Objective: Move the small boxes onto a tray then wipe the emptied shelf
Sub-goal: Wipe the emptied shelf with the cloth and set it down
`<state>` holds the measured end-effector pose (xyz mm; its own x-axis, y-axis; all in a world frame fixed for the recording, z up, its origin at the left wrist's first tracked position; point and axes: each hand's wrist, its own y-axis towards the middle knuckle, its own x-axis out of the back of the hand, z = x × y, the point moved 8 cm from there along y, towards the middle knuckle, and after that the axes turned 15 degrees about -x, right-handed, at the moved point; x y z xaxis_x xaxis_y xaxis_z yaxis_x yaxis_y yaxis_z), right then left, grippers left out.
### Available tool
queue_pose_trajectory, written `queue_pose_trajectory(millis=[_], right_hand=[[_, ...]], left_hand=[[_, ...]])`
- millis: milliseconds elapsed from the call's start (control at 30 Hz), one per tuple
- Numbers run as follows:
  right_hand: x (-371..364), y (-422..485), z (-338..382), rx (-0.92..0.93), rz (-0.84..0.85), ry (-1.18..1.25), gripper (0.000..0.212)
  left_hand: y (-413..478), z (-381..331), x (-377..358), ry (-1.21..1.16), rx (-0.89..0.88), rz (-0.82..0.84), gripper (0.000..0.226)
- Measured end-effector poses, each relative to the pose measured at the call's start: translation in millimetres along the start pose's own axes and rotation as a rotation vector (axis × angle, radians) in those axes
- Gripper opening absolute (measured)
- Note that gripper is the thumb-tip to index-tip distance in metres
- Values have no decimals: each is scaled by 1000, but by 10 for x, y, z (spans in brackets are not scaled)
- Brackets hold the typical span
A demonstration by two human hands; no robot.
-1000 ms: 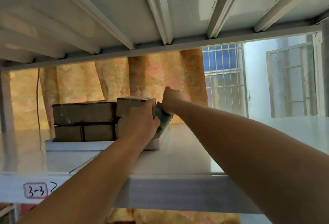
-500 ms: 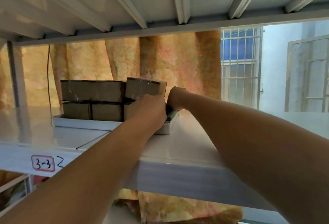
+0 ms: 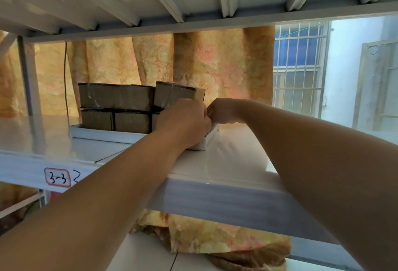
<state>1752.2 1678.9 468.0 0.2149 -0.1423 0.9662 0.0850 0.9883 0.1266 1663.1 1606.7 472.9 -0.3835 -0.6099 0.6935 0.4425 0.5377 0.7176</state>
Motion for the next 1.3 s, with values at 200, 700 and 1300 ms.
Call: queue_pose_trajectory(millis=[200, 700, 1300], right_hand=[[-71, -94, -57, -7, 109, -83, 44], [-159, -77, -20, -6, 216, -87, 49], [-117, -273, 24, -96, 115, -178, 40]], left_hand=[[-39, -102, 24, 38, -77, 1, 29], [-53, -109, -202, 79, -100, 278, 23], [-86, -249, -237, 237, -177, 336, 33]])
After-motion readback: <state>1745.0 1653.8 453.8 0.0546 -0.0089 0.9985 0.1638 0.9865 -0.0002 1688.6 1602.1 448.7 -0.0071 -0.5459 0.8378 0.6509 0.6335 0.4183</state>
